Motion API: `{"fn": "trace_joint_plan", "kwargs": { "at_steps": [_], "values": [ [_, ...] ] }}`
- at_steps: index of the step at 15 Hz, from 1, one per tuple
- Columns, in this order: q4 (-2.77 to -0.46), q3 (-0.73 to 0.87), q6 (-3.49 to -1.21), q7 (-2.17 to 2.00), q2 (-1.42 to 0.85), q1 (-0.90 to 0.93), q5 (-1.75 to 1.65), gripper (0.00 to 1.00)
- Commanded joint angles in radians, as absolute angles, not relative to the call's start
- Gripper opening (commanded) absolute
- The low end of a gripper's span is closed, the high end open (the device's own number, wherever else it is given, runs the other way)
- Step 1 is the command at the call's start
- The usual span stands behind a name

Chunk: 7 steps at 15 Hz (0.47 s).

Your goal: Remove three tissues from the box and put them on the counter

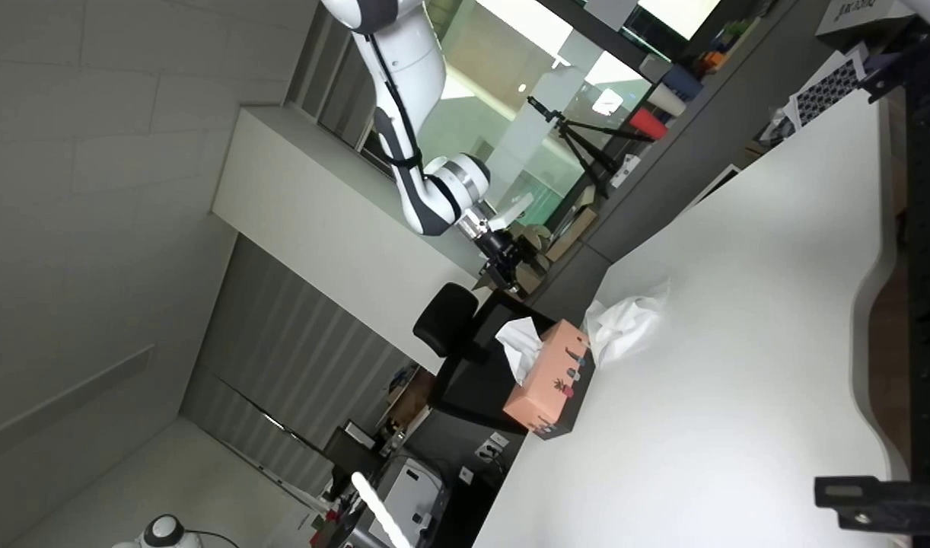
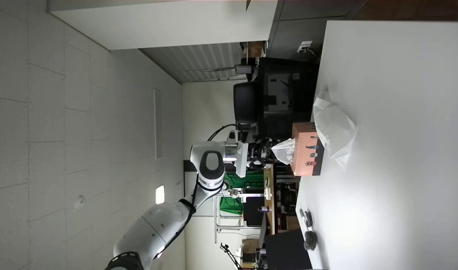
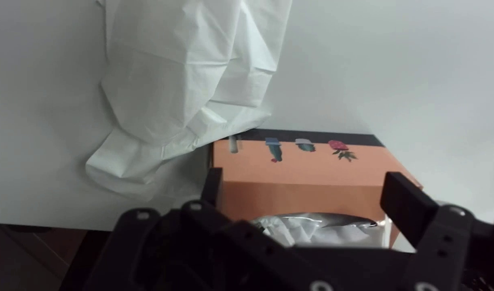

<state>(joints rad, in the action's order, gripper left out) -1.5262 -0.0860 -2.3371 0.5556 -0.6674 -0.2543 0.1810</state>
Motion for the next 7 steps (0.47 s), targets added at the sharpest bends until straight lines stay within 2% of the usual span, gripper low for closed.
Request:
{"fn": "trace_joint_plan", "kwargs": {
  "at_steps": [1, 7],
  "values": [
    [-1.524, -0.092, -2.332, 0.553, -0.669, -0.253, 0.176, 1.00],
    [-1.524, -0.091, -2.336, 0.554, -0.674, -0.258, 0.176, 1.00]
  ]
}}
